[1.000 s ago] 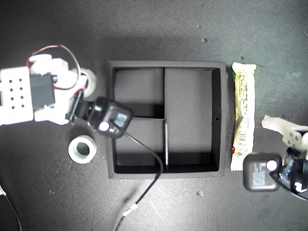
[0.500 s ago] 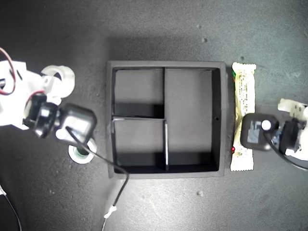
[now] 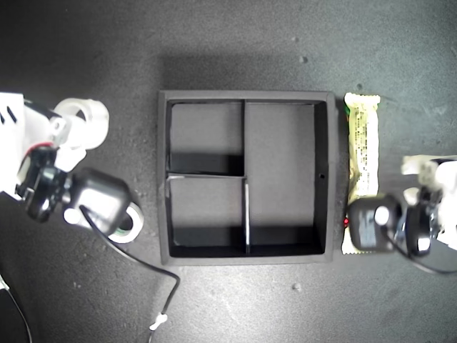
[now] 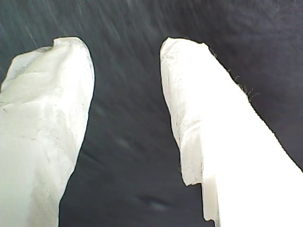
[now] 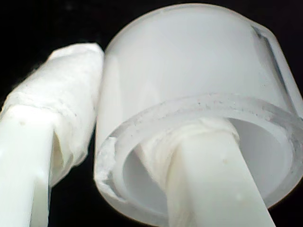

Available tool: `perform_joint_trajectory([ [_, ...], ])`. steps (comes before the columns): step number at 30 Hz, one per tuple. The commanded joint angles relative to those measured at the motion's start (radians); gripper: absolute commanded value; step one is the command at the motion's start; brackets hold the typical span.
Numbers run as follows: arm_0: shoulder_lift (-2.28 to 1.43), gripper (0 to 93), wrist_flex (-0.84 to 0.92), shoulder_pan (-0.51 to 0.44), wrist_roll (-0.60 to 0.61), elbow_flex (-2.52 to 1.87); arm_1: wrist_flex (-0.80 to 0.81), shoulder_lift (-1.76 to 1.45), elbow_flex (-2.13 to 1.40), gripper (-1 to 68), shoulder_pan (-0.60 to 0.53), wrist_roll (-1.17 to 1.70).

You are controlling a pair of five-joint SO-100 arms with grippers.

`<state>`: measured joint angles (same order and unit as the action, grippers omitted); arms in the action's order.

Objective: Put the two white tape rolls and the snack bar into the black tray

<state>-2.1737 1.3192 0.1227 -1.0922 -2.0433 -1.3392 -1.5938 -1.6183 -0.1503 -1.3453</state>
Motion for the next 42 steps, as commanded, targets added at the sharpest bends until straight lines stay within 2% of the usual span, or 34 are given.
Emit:
perform_joint_trajectory([
  [1, 0.000, 0.3, 0.009, -0.014, 0.031, 0.086, 0.043, -0.006, 0.043, 9.1, -0.025, 0.307],
  [8, 0.087, 0.5, 0.028, -0.025, 0.060, 0.173, 0.017, -0.006, 0.126, 9.3, -0.074, 0.595],
  [13, 0.195, 0.9, 0.035, -0.034, 0.078, 0.261, 0.067, 0.018, 0.112, 18.8, -0.084, 0.773],
  [16, 0.268, 1.0, 0.037, -0.046, 0.091, 0.333, 0.121, 0.058, 0.049, 21.3, -0.041, 0.816],
  [25, 0.508, 1.1, 0.097, -0.064, 0.126, 0.601, 0.301, 0.072, -0.187, 20.9, 0.112, 0.891],
  [30, 0.655, 1.1, 0.178, -0.086, 0.130, 0.802, 0.488, 0.072, -0.290, 18.8, 0.114, 0.887],
  [32, 0.715, 1.1, 0.212, -0.092, 0.135, 0.882, 0.555, 0.072, -0.330, 15.4, 0.106, 0.870],
  [35, 0.810, 1.1, 0.273, -0.097, 0.138, 1.008, 0.600, 0.072, -0.357, 6.0, 0.089, 0.851],
  [37, 0.882, 1.1, 0.334, -0.097, 0.140, 1.109, 0.563, 0.072, -0.347, 0.7, 0.069, 0.848],
  [42, 1.094, 1.2, 0.512, -0.104, 0.137, 1.428, 0.290, 0.058, -0.172, -0.1, -0.015, 0.854],
])
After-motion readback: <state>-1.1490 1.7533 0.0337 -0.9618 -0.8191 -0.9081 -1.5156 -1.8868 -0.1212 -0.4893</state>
